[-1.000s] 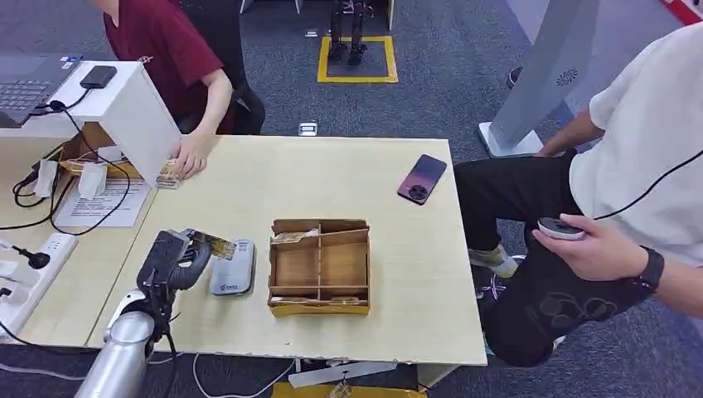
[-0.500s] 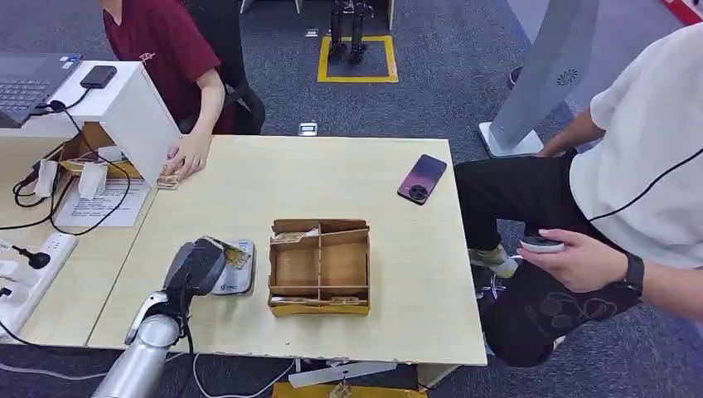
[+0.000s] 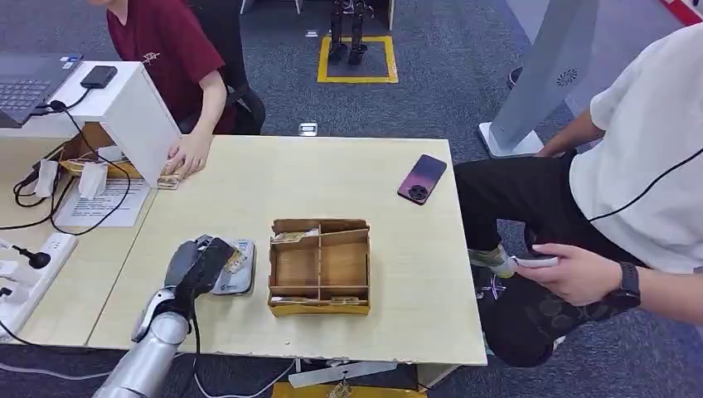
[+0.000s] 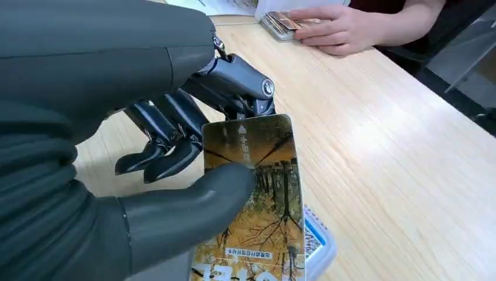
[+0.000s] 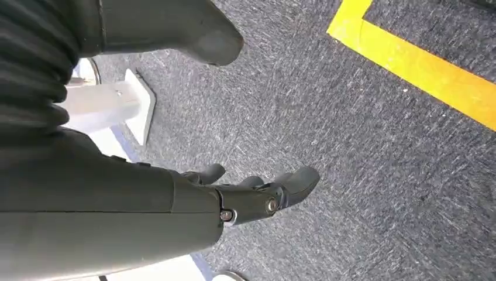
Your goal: Pass the card to the sensor for recognition and then transmit it.
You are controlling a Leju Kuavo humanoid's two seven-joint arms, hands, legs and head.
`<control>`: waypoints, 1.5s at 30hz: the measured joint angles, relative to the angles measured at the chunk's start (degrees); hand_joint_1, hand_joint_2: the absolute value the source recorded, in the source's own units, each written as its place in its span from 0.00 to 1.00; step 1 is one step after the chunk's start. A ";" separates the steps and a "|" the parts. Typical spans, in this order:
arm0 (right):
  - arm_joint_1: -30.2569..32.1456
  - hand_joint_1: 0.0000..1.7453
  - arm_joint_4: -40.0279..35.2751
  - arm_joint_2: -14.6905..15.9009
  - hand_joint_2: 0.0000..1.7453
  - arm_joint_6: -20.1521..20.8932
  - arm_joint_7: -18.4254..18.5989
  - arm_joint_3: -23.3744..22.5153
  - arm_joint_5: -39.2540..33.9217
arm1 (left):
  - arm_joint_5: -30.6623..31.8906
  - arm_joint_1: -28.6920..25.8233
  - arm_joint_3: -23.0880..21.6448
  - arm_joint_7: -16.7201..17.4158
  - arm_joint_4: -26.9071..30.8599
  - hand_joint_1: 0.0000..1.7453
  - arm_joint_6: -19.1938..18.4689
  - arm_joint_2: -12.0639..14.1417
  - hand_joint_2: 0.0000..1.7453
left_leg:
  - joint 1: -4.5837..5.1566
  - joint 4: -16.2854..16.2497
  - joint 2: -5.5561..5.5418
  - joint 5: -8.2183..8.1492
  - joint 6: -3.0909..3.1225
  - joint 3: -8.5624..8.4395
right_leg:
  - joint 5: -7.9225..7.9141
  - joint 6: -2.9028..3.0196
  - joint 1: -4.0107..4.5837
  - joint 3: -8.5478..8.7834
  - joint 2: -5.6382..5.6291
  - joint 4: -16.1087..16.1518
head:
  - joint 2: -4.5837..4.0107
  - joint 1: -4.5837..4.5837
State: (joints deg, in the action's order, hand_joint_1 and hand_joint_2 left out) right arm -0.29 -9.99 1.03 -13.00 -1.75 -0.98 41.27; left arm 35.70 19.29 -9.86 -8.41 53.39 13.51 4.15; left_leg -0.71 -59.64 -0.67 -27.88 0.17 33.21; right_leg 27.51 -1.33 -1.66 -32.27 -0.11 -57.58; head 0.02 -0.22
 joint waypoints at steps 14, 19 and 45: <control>-0.01 0.00 0.00 -0.02 1.00 0.20 -0.24 -0.20 1.07 | 8.65 1.34 0.48 1.75 -5.29 1.00 4.52 -0.04 1.00 | 0.00 0.00 -0.01 0.00 0.00 -0.02 | 0.00 0.00 0.00 0.03 0.01 0.00 | 0.00 -0.02; -0.02 0.00 0.00 -0.02 1.00 0.22 -0.22 -0.22 1.29 | 9.24 1.62 0.50 1.75 -5.97 1.00 4.67 -0.18 1.00 | 0.00 0.01 -0.01 0.00 0.00 -0.04 | 0.00 0.00 0.00 0.04 0.01 0.00 | 0.00 0.00; -0.20 0.00 0.00 -0.04 1.00 -0.59 -0.17 -1.58 5.05 | -38.99 0.47 9.99 -18.42 12.24 1.00 -1.27 -6.93 1.00 | -0.01 0.00 -0.05 0.07 0.01 0.04 | -0.04 -0.03 0.01 0.00 0.08 0.00 | 0.00 0.00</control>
State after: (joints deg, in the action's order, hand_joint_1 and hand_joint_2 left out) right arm -0.49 -9.99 0.98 -13.60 -1.92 -2.56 46.31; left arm -3.29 19.76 0.13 -26.84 65.63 12.24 -2.78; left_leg -0.72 -59.63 -0.72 -27.80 0.18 33.25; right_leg 27.47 -1.35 -1.65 -32.27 -0.03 -57.58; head 0.02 -0.22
